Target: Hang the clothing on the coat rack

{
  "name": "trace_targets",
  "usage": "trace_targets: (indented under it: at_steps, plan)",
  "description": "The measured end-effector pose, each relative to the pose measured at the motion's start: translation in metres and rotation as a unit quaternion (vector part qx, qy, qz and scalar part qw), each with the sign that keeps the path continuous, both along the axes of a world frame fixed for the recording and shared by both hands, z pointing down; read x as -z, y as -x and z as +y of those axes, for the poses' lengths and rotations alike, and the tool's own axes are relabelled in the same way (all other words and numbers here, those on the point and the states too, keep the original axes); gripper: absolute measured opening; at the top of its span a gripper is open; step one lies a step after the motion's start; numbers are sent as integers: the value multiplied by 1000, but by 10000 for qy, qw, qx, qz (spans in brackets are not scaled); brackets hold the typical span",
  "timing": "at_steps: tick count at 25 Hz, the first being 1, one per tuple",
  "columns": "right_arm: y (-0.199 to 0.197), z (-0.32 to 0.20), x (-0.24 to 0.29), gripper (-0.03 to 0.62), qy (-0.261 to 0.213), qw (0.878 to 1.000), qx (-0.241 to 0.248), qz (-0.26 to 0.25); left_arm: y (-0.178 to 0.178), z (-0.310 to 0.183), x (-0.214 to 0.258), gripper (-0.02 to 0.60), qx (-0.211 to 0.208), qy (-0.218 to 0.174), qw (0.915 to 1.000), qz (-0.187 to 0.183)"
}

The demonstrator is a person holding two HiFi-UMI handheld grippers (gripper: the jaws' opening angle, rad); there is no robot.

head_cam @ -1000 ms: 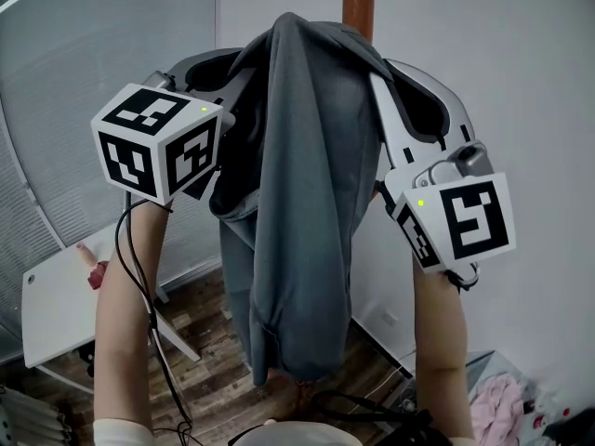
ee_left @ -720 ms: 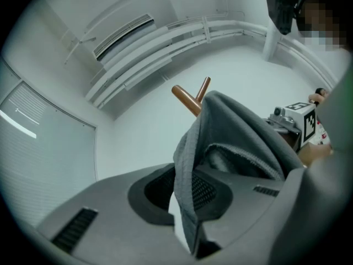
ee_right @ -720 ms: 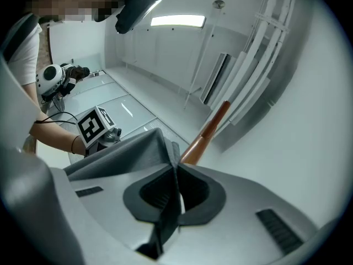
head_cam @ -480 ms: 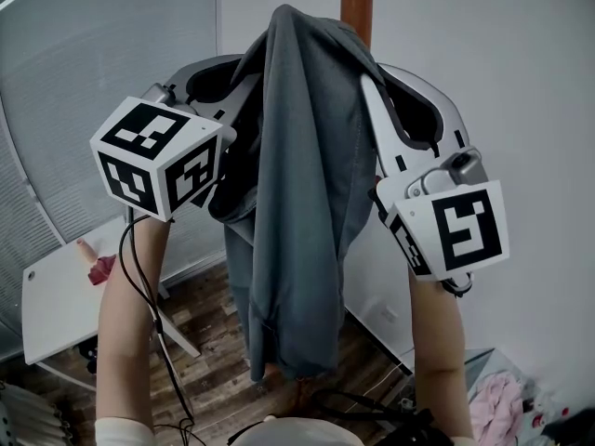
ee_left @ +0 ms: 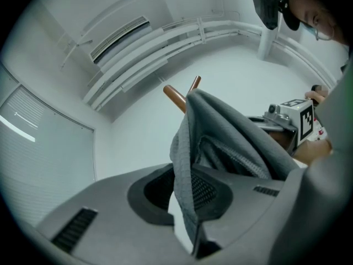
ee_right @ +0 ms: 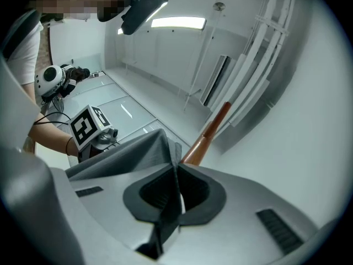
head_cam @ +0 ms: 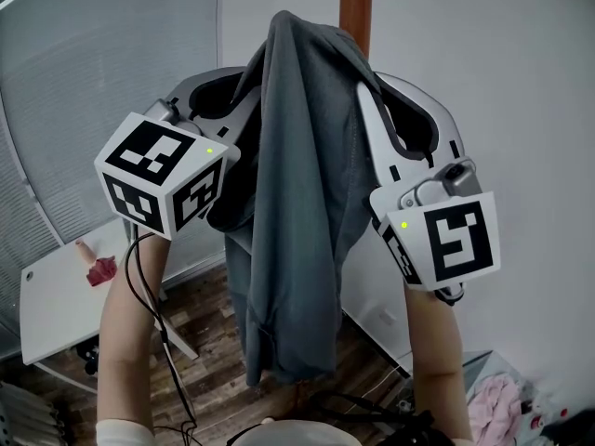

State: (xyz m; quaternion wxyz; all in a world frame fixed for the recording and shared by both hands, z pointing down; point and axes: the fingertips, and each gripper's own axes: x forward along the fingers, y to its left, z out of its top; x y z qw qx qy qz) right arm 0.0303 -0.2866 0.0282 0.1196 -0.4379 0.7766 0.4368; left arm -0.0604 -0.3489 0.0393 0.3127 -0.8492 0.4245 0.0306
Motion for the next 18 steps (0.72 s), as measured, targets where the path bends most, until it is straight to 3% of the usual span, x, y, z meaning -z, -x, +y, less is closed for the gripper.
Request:
trace_targets:
  at_steps: [14, 18]
  plan:
    - [8, 14, -4, 25, -63, 9998, 171, 55, 10, 14, -4, 43, 160, -161, 9996, 173]
    - [12, 21, -4, 25, -115, 9997, 209, 95, 14, 19, -4, 88, 233, -253, 9993, 168]
